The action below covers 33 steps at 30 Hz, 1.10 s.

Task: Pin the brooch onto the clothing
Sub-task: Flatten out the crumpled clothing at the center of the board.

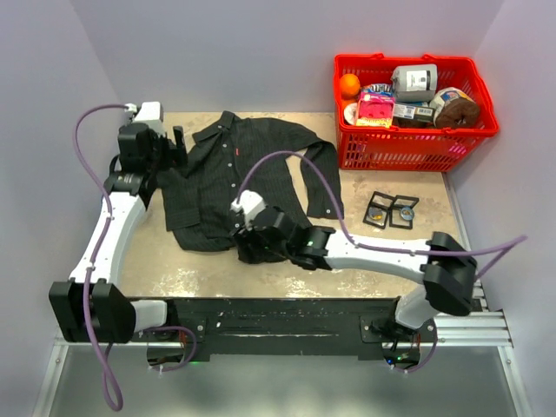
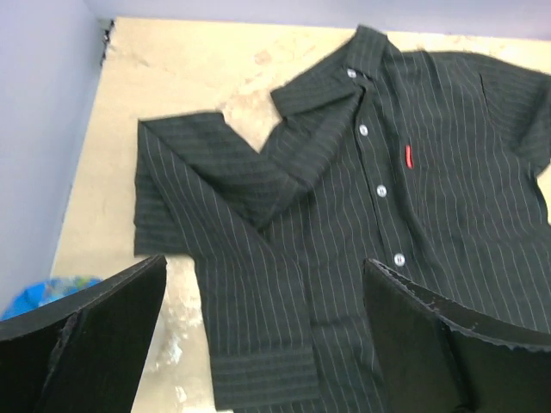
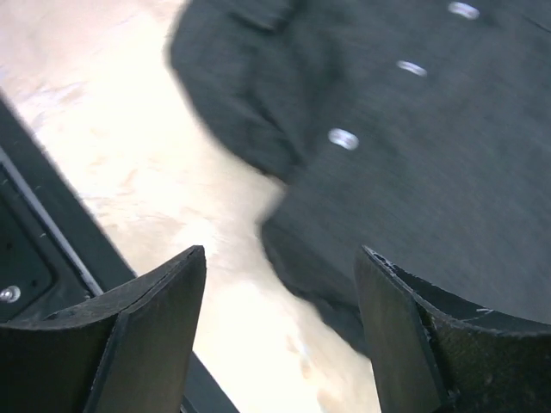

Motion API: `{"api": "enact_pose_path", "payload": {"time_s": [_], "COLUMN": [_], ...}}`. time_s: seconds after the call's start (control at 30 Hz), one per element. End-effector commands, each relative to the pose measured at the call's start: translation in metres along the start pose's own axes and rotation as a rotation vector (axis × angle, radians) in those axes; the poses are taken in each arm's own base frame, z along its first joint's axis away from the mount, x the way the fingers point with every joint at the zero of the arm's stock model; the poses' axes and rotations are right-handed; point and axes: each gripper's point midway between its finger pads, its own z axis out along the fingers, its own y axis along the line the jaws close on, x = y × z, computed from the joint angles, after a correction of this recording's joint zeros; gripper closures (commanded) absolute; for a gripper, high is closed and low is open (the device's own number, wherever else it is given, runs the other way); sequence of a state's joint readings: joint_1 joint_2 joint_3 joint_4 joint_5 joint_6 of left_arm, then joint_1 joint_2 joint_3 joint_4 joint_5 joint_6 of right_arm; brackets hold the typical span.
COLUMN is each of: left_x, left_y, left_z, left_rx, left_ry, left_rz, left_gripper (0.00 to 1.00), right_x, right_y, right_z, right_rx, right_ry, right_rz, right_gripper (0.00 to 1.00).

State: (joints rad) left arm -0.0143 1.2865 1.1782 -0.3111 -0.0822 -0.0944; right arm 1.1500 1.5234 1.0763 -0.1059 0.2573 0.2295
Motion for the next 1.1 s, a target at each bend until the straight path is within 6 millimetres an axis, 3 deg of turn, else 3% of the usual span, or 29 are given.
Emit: {"api": "enact_pose_path", "payload": {"time_s": [0.0, 0.07, 0.13, 0.17, 0.33, 0.6, 0.7, 0.73, 0.8, 0.83, 0.87, 1.0, 1.03, 1.07], "left_x": [0.022, 0.040, 0.050, 0.056, 0.052, 0.051, 0.050, 0.051, 0.050, 0.050, 0.049, 0.049, 0.050, 0.049], "left_y": [-0.002, 0.003, 0.010, 0.012, 0.012, 0.013, 0.013, 0.013, 0.014, 0.015, 0.017, 0.020, 0.019, 0.019], "left_z": [-0.005, -0.005, -0.005, -0.005, -0.007, -0.010, -0.011, -0.011, -0.012, -0.012, -0.013, -0.013, -0.013, -0.013], "left_rx": [0.020, -0.005, -0.038, -0.047, -0.046, -0.050, -0.050, -0.050, -0.058, -0.062, -0.071, -0.086, -0.085, -0.085], "left_ry": [-0.005, 0.027, 0.048, 0.062, 0.047, 0.039, 0.036, 0.038, 0.034, 0.034, 0.031, 0.030, 0.031, 0.030], "left_rz": [-0.035, -0.030, -0.021, -0.018, -0.027, -0.025, -0.023, -0.023, -0.024, -0.024, -0.022, -0.021, -0.020, -0.020], "left_gripper": [0.01, 0.01, 0.01, 0.01, 0.01, 0.01, 0.01, 0.01, 0.01, 0.01, 0.01, 0.01, 0.01, 0.01], "right_x": [-0.018, -0.023, -0.009, -0.014, -0.003, 0.009, 0.013, 0.012, 0.018, 0.015, 0.016, -0.002, -0.019, -0.018], "right_y": [0.054, 0.066, 0.078, 0.082, 0.087, 0.072, 0.068, 0.066, 0.065, 0.065, 0.064, 0.080, 0.094, 0.101], "right_z": [0.032, 0.042, 0.061, 0.066, 0.099, 0.140, 0.149, 0.152, 0.155, 0.155, 0.153, 0.129, 0.113, 0.103], "right_rx": [-0.167, -0.184, -0.199, -0.200, -0.167, -0.042, -0.008, 0.001, 0.008, 0.009, 0.011, -0.096, -0.180, -0.231], "right_ry": [-0.046, -0.052, -0.017, -0.024, -0.010, -0.021, -0.022, -0.024, -0.007, -0.008, 0.009, 0.013, -0.010, 0.019], "right_rz": [-0.150, -0.193, -0.232, -0.246, -0.266, -0.328, -0.344, -0.348, -0.358, -0.358, -0.365, -0.360, -0.347, -0.349], "right_gripper": [0.28, 0.28, 0.28, 0.28, 0.28, 0.32, 0.43, 0.55, 0.68, 0.87, 0.97, 1.00, 1.00, 1.00]}}
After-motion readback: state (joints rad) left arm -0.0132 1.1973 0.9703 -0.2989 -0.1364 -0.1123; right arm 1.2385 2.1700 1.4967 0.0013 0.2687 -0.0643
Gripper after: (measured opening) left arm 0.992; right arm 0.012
